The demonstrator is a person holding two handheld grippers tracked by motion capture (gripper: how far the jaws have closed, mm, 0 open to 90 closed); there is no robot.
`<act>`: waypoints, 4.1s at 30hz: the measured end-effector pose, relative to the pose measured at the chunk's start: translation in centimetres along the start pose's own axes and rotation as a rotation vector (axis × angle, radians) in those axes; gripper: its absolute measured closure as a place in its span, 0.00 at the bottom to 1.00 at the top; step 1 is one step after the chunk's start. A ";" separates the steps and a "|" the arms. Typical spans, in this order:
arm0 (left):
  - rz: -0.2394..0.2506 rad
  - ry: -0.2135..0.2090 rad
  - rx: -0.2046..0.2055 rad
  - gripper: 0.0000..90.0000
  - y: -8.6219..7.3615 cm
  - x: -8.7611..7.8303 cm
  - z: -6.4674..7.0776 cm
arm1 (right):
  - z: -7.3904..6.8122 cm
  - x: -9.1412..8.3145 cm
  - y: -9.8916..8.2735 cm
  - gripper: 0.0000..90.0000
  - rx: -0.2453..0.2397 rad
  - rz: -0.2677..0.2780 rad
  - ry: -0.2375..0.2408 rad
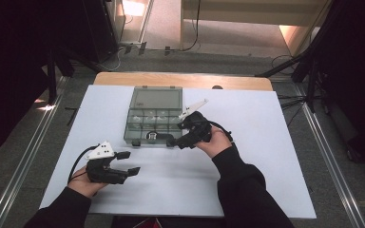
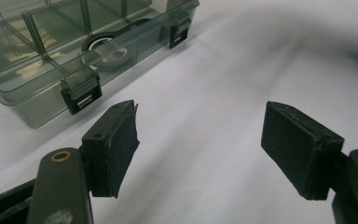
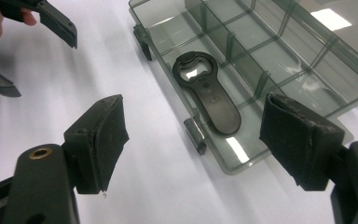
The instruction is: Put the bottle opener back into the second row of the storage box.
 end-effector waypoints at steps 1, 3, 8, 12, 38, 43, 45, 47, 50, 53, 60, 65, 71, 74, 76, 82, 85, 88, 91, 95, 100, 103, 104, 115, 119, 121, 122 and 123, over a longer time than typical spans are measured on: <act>0.000 0.000 0.000 0.30 0.0 0.0 0.0 | 0.0 -0.2 -0.2 0.27 0.002 0.005 -0.001; -0.001 0.000 -0.001 0.30 0.0 0.0 0.0 | -0.1 -0.6 -0.5 0.27 -0.001 0.022 -0.005; 0.001 -0.004 -0.001 0.30 0.0 0.0 0.0 | -0.3 -1.5 -1.5 0.26 0.002 0.028 -0.009; -0.003 -0.006 -0.002 0.30 0.0 -0.1 0.0 | -0.4 -2.2 -2.2 0.26 0.001 0.031 -0.006; 0.000 -0.004 0.001 0.30 0.1 -0.2 0.1 | -0.8 -6.6 -7.3 0.24 0.056 0.044 -0.050; -0.001 -0.004 0.001 0.30 0.1 -0.2 0.1 | -0.8 -7.3 -8.6 0.24 0.071 0.041 -0.061; 0.000 -0.004 0.001 0.30 0.1 -0.2 0.1 | -0.8 -7.5 -9.1 0.24 0.076 0.042 -0.065; -0.001 -0.005 0.002 0.30 0.1 -0.2 0.1 | -0.8 -7.8 -9.5 0.24 0.081 0.046 -0.068; 0.002 -0.005 0.000 0.30 0.1 -0.1 0.1 | -0.8 -8.2 -10.1 0.24 0.086 0.046 -0.077; 0.002 -0.005 0.000 0.30 0.1 -0.1 0.1 | -0.8 -8.7 -10.7 0.25 0.089 0.050 -0.084; 0.000 -0.004 0.002 0.30 0.1 -0.1 0.1 | -0.7 -9.6 -12.0 0.24 0.104 0.056 -0.103; 0.000 -0.004 0.001 0.30 0.1 -0.1 0.2 | -0.6 -10.1 -12.8 0.24 0.117 0.067 -0.110; 0.000 -0.006 0.004 0.30 0.1 -0.2 0.1 | -0.5 -10.8 -14.0 0.24 0.124 0.067 -0.127; 0.001 -0.005 0.004 0.30 0.1 -0.2 0.1 | -0.5 -11.2 -14.5 0.24 0.134 0.068 -0.136; 0.000 -0.006 0.004 0.30 0.1 -0.2 0.1 | -0.5 -11.4 -14.9 0.24 0.145 0.070 -0.140; 0.000 -0.006 0.005 0.30 0.1 -0.1 0.2 | -0.3 -12.0 -15.9 0.24 0.156 0.074 -0.155; -0.001 -0.005 0.005 0.30 0.1 -0.1 0.2 | -0.2 -12.4 -16.3 0.25 0.161 0.081 -0.161; 0.000 -0.005 0.005 0.30 0.1 -0.1 0.2 | 0.0 -12.9 -16.7 0.24 0.173 0.103 -0.168; -0.001 -0.004 0.005 0.30 0.1 -0.2 0.1 | 0.1 -13.4 -17.1 0.24 0.183 0.113 -0.181; 0.000 -0.004 0.005 0.30 0.1 -0.2 0.1 | 0.2 -14.0 -17.7 0.24 0.198 0.130 -0.186; -0.004 -0.002 0.006 0.30 0.1 -0.2 0.1 | 0.2 -14.7 -18.3 0.25 0.205 0.151 -0.194; -0.001 -0.003 0.003 0.30 0.1 -0.2 0.1 | 0.3 -15.0 -18.6 0.24 0.214 0.159 -0.199; -0.001 -0.003 0.003 0.30 0.1 -0.2 0.1 | 0.4 -15.0 -18.6 0.24 0.215 0.163 -0.200; 0.002 -0.005 0.005 0.30 0.1 -0.1 0.1 | 0.7 -14.6 -18.5 0.24 0.209 0.171 -0.196; 0.001 -0.005 0.006 0.30 0.1 -0.2 0.1 | 0.7 -14.6 -18.5 0.25 0.214 0.173 -0.196; 0.002 -0.003 0.006 0.30 0.1 -0.1 0.1 | 0.7 -14.6 -18.5 0.24 0.213 0.171 -0.195; 0.001 -0.004 0.006 0.30 0.1 -0.1 0.1 | 0.7 -14.6 -18.6 0.24 0.214 0.169 -0.195; 0.001 -0.003 0.006 0.30 0.1 -0.1 0.1 | 0.7 -14.6 -18.6 0.24 0.214 0.168 -0.194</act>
Point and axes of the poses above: each handheld gripper's, and its own axes: x roughly forward along the jaws, y roughly out of its top, z roughly to its right, the point moved 2 cm from there along x, roughly forward along the jaws, and after that the axes turned 9 degrees about z, right-handed, at the moved point
